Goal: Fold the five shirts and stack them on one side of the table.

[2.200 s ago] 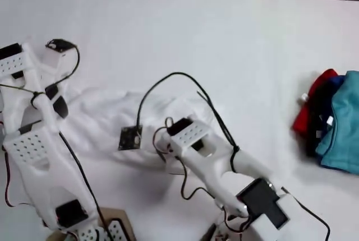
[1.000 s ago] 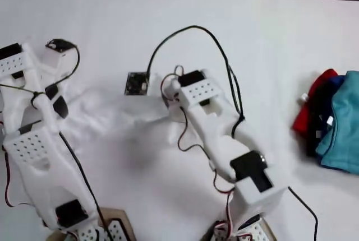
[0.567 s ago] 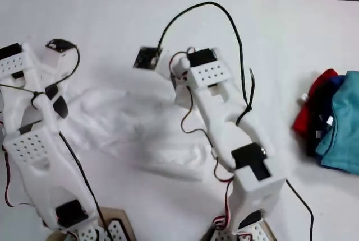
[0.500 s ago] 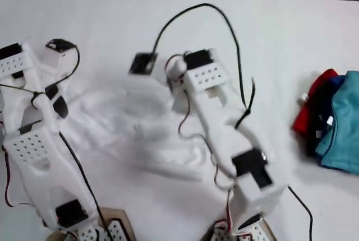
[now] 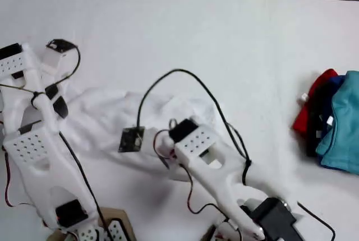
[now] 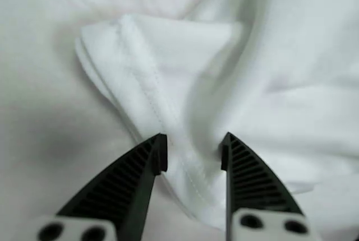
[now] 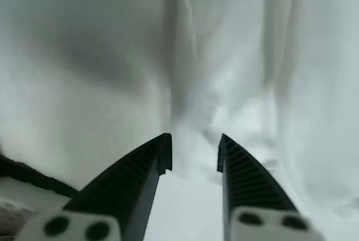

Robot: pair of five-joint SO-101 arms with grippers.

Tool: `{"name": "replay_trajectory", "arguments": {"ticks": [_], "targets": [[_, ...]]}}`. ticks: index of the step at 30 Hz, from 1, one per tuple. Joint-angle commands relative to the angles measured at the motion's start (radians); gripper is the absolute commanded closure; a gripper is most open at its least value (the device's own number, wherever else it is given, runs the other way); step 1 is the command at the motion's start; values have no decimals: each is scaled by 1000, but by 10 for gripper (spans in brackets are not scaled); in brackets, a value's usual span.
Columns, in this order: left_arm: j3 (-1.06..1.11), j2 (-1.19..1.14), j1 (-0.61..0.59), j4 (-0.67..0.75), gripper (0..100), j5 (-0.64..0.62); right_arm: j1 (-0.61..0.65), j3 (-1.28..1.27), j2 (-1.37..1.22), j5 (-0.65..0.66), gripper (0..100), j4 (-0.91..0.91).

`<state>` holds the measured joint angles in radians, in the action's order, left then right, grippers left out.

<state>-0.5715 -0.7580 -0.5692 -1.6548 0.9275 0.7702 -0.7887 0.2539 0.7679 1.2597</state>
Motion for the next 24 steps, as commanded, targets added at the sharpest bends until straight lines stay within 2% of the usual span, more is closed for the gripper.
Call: {"name": "replay_trajectory", "arguments": {"ticks": [1,11,13,16,24], "targets": [[-8,5,-2,-2,816,9,5,-43,41,-21,792,-42],[-10,5,-2,-2,816,9,-1,-173,39,-12,793,-211],[-8,5,-2,-2,816,9,-1,-184,39,-12,833,-240],[-4,5,-2,-3,816,9,-2,-184,39,-12,981,-275],[-4,5,-5,-9,816,9,-67,-146,41,-2,978,-272]]}}
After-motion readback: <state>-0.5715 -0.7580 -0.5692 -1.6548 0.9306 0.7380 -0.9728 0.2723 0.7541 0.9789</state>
